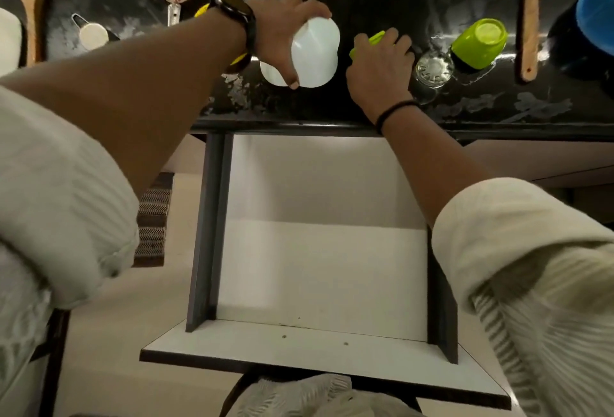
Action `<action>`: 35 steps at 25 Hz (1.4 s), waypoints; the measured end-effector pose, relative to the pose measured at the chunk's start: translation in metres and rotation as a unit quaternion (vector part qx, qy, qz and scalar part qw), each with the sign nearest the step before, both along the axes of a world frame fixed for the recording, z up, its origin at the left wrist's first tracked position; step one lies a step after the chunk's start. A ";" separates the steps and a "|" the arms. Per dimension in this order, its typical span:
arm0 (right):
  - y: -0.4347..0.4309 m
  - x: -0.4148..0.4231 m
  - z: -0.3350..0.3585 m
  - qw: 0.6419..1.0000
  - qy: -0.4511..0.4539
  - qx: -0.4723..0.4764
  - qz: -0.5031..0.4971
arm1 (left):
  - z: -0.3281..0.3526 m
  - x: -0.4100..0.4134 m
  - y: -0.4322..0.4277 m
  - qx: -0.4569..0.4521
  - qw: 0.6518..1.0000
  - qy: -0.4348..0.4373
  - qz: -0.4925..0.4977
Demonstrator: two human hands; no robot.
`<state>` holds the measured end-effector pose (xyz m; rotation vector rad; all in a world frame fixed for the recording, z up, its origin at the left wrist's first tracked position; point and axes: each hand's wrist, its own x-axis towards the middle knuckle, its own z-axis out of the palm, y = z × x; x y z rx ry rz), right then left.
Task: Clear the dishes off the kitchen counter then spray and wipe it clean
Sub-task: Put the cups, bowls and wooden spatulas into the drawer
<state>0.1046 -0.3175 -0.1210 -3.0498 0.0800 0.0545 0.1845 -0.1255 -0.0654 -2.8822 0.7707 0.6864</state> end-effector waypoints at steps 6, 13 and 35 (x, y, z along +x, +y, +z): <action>-0.001 -0.064 0.025 0.984 -0.129 0.107 0.062 | 0.024 -0.052 0.008 -0.042 0.996 -0.078 -0.014; -0.040 -0.232 -0.045 0.970 -0.061 0.236 0.007 | 0.022 -0.215 0.011 -0.175 0.983 0.057 0.013; -0.089 -0.145 -0.145 0.961 0.113 0.190 -0.164 | -0.185 -0.168 -0.065 0.009 0.998 0.045 0.042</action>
